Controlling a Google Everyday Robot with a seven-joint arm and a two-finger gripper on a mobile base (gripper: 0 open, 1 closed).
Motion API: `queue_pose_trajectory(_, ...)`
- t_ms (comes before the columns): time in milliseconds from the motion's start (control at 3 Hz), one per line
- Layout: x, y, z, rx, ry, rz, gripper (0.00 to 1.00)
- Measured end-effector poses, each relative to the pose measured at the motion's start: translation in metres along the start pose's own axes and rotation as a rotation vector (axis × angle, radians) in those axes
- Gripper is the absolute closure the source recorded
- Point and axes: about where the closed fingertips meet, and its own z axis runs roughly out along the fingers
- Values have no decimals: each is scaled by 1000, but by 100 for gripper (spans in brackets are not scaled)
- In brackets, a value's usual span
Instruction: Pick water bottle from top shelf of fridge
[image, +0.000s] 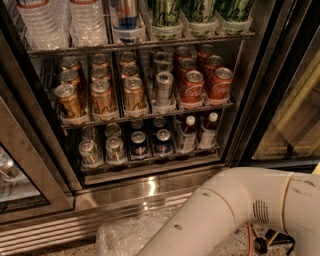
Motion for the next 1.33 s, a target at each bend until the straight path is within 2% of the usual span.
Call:
queue_pose_trajectory(333,6,-17,-7,70,-3,-7,0)
queue_pose_trajectory(667,19,-50,-24,187,20,-18,0)
queue_pose_trajectory(1000,35,-81,-39,264,58,-24,0)
queue_pose_trajectory(1333,49,-113,-44,299,105,-27,0)
